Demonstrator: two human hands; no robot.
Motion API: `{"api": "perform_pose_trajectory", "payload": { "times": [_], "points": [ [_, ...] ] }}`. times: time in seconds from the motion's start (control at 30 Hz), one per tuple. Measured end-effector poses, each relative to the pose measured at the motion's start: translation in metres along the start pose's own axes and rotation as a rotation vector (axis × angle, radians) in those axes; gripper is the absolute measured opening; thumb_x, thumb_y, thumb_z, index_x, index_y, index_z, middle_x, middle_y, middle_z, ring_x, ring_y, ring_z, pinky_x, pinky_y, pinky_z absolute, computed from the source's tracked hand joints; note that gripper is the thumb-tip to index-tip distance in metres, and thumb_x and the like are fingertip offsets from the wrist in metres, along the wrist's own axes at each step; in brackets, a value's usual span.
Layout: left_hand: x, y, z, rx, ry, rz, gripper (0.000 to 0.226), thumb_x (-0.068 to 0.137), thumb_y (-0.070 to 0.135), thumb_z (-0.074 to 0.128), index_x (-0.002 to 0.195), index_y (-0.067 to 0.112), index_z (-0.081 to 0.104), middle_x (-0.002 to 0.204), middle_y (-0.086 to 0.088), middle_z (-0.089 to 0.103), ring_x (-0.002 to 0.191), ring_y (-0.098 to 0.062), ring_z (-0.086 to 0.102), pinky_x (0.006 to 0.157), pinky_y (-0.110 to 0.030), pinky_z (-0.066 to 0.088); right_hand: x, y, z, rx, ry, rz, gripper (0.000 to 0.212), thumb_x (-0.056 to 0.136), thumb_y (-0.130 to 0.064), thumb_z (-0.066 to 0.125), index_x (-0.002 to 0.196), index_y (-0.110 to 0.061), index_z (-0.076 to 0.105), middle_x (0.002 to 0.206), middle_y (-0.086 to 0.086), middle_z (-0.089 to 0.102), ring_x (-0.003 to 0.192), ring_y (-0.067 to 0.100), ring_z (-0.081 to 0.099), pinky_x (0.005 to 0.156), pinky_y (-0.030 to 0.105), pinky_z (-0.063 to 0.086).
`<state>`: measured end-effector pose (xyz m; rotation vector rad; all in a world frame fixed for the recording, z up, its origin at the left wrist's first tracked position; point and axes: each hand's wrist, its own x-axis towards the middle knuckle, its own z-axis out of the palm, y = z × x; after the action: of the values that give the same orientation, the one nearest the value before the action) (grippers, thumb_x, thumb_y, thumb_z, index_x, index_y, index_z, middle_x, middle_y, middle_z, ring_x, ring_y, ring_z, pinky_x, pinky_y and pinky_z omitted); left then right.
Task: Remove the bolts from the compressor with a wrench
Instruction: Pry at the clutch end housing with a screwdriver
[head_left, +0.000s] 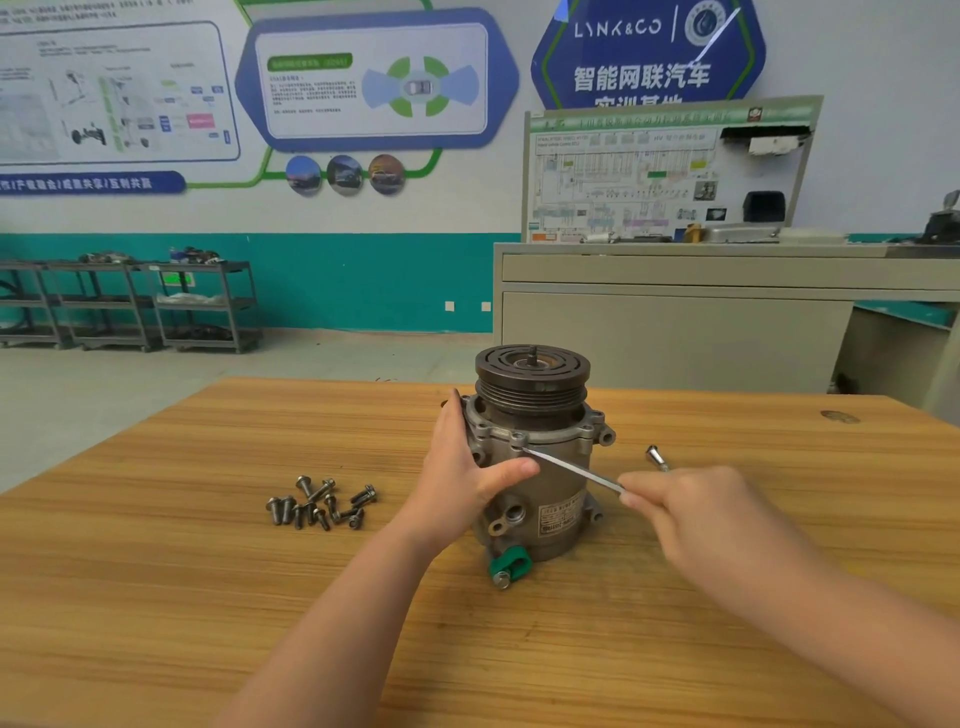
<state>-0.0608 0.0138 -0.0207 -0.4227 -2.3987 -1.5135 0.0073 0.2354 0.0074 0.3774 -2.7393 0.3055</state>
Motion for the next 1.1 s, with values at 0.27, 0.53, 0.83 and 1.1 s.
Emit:
{"api": "perform_pose_trajectory", "payload": {
  "times": [0.27, 0.53, 0.83, 1.1],
  "points": [
    [0.002, -0.004, 0.005, -0.039, 0.048, -0.008, 0.13, 0.061, 0.066, 0.074, 0.157, 0.022, -0.002, 0.163, 0.005, 0.01, 0.148, -0.011, 0.012, 0.111, -0.025, 0.017, -0.011, 0.0, 0.025, 0.055, 0.242, -0.072, 0.012, 0.092, -0.019, 0.063, 0.094, -0.015, 0.073, 0.068, 0.005, 0.066, 0.06, 0.03, 0.062, 0.054, 0.043, 0.052],
    [0.002, -0.006, 0.005, -0.081, 0.037, -0.024, 0.132, 0.059, 0.068, 0.073, 0.156, 0.025, -0.005, 0.162, 0.008, 0.011, 0.14, -0.002, 0.017, 0.107, -0.018, 0.019, 0.035, -0.004, -0.048, -0.162, -0.221, -0.087, 0.026, 0.103, -0.031, 0.044, 0.083, -0.025, 0.06, 0.066, -0.003, 0.05, 0.063, 0.015, 0.049, 0.058, 0.03, 0.042],
    [0.002, -0.007, 0.007, -0.056, 0.045, -0.031, 0.131, 0.062, 0.065, 0.073, 0.156, 0.021, -0.007, 0.164, 0.005, 0.004, 0.149, -0.012, 0.009, 0.118, -0.031, 0.015, -0.008, -0.004, 0.013, 0.072, 0.075, -0.016, 0.026, 0.102, -0.031, 0.044, 0.101, -0.019, 0.066, 0.078, -0.001, 0.063, 0.076, 0.023, 0.059, 0.072, 0.036, 0.049],
    [0.002, -0.007, 0.006, -0.05, 0.047, -0.031, 0.129, 0.064, 0.061, 0.075, 0.156, 0.021, -0.006, 0.164, 0.004, 0.006, 0.149, -0.012, 0.01, 0.121, -0.035, 0.015, -0.018, -0.012, 0.029, 0.064, 0.262, -0.053, 0.01, 0.084, -0.01, 0.073, 0.091, -0.017, 0.074, 0.059, -0.003, 0.061, 0.049, 0.021, 0.058, 0.042, 0.032, 0.044]
  ]
}}
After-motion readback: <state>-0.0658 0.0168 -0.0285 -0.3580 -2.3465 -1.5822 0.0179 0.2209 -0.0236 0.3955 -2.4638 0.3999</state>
